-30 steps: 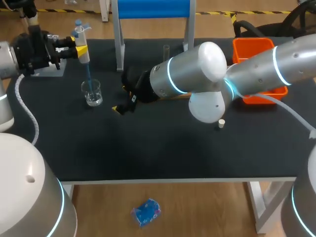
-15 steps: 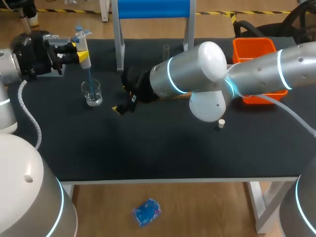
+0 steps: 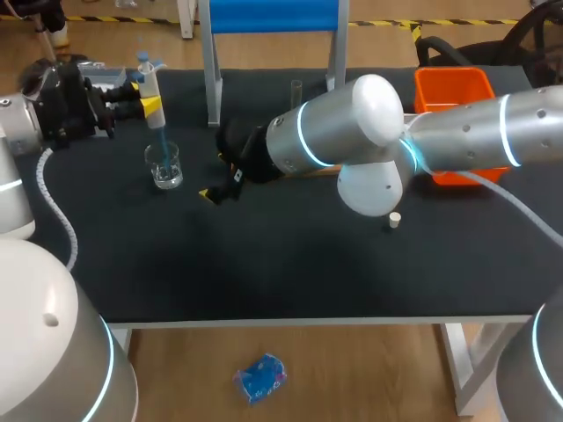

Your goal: Invert the test tube, pick up the pipette, mount the tip to pipette, aspirate from beaker and dispense into the tube, eject the tip, return the pipette, and cap with the stopper.

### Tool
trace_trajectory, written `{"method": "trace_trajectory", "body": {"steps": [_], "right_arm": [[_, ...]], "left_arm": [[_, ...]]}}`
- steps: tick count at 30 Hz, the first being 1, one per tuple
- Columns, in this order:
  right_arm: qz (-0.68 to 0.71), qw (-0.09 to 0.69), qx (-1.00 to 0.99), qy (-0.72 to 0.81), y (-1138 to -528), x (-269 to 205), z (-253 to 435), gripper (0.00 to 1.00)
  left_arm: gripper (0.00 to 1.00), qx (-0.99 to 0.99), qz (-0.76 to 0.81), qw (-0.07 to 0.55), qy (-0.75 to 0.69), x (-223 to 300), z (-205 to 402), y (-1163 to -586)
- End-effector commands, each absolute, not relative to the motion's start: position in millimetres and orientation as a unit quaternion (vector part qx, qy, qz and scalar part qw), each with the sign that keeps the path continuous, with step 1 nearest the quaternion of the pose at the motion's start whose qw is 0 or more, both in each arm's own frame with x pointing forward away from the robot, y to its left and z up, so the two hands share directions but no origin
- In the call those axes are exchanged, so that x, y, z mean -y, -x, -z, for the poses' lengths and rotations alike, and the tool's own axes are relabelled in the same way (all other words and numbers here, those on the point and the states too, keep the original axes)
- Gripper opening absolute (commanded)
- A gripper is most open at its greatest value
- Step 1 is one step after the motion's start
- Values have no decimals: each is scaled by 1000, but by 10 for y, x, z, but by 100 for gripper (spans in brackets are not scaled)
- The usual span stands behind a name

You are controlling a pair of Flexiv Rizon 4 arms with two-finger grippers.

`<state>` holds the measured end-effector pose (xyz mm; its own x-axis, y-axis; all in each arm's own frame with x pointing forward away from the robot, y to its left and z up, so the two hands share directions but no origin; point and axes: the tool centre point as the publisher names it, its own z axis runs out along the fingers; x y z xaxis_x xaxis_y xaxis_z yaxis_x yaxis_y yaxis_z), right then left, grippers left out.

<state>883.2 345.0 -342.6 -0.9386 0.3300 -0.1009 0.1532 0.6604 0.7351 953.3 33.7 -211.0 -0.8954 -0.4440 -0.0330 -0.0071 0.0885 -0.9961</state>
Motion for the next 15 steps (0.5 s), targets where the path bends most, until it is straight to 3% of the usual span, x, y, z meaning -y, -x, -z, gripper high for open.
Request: {"method": "trace_trajectory", "body": {"steps": [1,15], "right_arm": [[-387,115,-905,-134,-8823,-3452,3415,100],[-387,115,-905,-134,-8823,-3452,3415,100]], "left_arm": [[0,-718,657,166,157,-328,2146,-9552],[0,-718,656,168,160,-338,2196,-9563]]}}
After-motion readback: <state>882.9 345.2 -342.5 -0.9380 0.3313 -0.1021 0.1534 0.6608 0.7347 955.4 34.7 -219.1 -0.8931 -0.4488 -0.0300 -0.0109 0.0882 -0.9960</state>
